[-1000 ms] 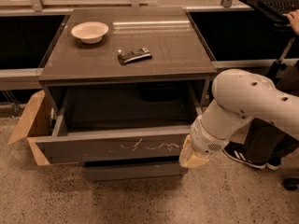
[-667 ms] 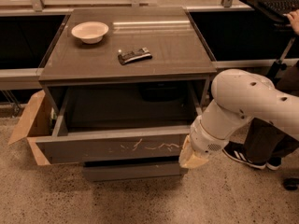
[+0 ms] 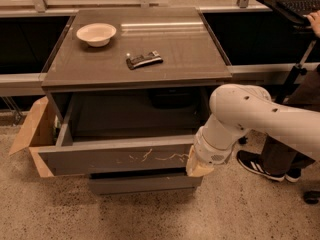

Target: Close top drawer

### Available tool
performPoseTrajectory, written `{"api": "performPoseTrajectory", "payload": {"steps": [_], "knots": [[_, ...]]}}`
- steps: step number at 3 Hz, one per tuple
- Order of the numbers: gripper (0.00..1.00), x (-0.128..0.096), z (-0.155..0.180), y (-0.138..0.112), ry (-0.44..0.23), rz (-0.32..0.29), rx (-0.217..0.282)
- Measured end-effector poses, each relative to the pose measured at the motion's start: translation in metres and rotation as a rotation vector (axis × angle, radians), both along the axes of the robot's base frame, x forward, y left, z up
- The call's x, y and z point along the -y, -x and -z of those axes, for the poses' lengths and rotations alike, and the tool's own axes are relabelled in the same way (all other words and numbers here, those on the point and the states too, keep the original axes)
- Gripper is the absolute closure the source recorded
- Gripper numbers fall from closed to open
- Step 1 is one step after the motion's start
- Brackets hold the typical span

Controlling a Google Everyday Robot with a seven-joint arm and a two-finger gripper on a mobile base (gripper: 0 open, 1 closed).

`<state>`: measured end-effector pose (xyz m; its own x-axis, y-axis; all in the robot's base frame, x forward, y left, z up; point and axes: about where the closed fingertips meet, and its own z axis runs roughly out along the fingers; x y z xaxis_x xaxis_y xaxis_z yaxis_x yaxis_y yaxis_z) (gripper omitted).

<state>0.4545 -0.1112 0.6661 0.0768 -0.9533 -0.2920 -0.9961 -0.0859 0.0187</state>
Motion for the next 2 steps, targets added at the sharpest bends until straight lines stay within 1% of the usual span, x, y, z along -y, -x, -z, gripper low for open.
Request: {"api": "performPoseTrajectory", "payload": {"steps": [1, 2], "knots": [[0.81, 0.004, 0.007, -0.022, 0.003, 0.009, 0.049], [0.58, 0.007, 0.015, -0.041, 0.006, 0.017, 0.074]]}}
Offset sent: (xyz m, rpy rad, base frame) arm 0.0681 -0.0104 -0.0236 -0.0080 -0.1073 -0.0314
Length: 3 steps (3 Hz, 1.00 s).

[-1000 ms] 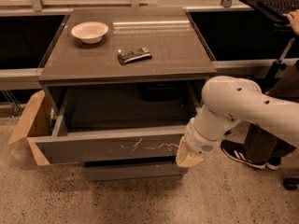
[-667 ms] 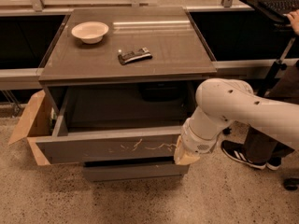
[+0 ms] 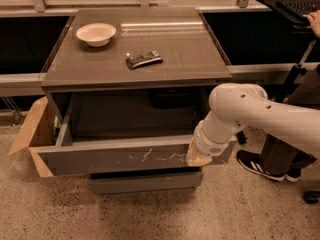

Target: Close top drawer

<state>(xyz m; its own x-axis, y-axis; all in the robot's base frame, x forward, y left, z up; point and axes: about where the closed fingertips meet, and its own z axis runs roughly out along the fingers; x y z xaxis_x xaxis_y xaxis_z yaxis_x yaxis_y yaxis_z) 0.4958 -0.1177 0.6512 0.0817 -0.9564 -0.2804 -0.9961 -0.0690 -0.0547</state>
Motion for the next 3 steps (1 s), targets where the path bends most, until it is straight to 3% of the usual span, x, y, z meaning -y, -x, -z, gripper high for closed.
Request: {"api": "performPoseTrajectory", "payload": {"steps": [1, 2, 3], "knots": [[0.27, 0.003, 0.008, -0.023, 0.001, 0.004, 0.017], [0.04, 0.005, 0.012, -0.035, -0.004, 0.000, 0.022], [0.03, 0.015, 0.015, -0.050, -0.044, 0.000, 0.009]]}}
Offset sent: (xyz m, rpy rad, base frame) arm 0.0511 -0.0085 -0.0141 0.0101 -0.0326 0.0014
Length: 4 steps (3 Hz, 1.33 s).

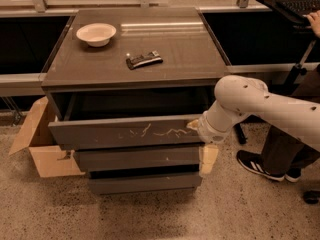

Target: Close top drawer

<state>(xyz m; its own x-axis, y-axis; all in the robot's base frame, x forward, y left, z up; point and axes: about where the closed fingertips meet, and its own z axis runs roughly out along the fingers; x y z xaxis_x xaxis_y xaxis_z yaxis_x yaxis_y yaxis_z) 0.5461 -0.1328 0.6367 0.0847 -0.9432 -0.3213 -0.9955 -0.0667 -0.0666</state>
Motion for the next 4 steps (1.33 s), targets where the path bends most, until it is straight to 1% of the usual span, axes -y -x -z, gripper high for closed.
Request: {"api": "performPoseTrajectory", "payload": {"steps": [2, 3, 4], "knots": [[0.48, 0.011, -0.008, -0.018, -0.028, 0.005, 0.015], [0.72, 0.020, -0.014, -0.033, -0.038, 0.021, 0.029], [0.86, 0.033, -0.013, -0.059, -0.039, 0.051, 0.026]]}}
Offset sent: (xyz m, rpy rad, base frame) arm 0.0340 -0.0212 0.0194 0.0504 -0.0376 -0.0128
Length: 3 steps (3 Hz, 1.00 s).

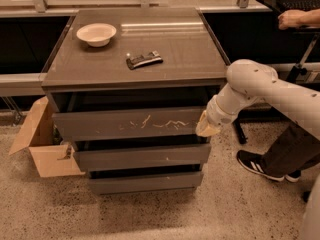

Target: Close top drawer

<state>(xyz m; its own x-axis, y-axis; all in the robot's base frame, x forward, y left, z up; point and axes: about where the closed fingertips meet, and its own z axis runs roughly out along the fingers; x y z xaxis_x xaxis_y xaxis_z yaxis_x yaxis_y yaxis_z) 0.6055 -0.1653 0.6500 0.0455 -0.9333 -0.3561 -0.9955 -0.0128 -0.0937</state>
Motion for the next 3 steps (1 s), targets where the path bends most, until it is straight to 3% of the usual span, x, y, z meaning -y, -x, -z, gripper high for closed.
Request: {"api": "performPoseTrajectory", "payload": {"steps": [2, 3], "knots": [[0.40, 0.013, 0.001, -0.022, -0.005, 0.029, -0.012], [0.16, 0.015, -0.008, -0.017, -0.009, 0.028, 0.006]]}}
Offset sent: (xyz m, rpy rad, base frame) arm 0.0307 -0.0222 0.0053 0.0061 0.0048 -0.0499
